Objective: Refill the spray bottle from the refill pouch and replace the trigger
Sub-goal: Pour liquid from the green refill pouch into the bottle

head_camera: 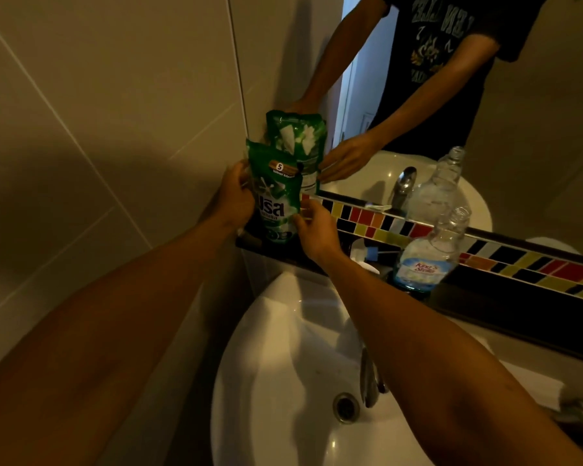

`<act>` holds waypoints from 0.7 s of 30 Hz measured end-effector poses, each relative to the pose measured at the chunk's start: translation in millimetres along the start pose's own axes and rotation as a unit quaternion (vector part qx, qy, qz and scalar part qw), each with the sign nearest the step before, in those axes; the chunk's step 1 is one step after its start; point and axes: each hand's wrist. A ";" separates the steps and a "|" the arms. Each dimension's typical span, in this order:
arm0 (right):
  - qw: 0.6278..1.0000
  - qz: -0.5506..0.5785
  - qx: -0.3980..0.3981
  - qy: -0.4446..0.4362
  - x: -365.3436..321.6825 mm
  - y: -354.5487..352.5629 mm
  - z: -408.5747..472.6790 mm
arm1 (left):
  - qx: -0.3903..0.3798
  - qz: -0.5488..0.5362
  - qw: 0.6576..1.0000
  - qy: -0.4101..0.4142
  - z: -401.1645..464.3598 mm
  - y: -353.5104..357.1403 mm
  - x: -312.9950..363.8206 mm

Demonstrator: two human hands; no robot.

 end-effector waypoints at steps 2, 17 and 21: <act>1.000 0.000 0.021 -0.001 5.6 6.9 4.5 | 0.003 -0.011 1.000 -0.006 5.8 6.1 -6.3; 0.994 0.030 0.104 0.011 20.1 -5.7 15.3 | 0.051 0.015 0.999 -0.012 -4.7 10.3 -2.9; 0.991 0.066 0.119 0.019 22.0 -22.3 -1.3 | 0.030 -0.070 0.997 0.009 -21.4 25.7 17.5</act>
Point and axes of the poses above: each hand's wrist, its own z-axis towards the middle knuckle, its own y-axis out of the palm, x = y × z, and after that the axes turned 6 degrees about x, right-handed
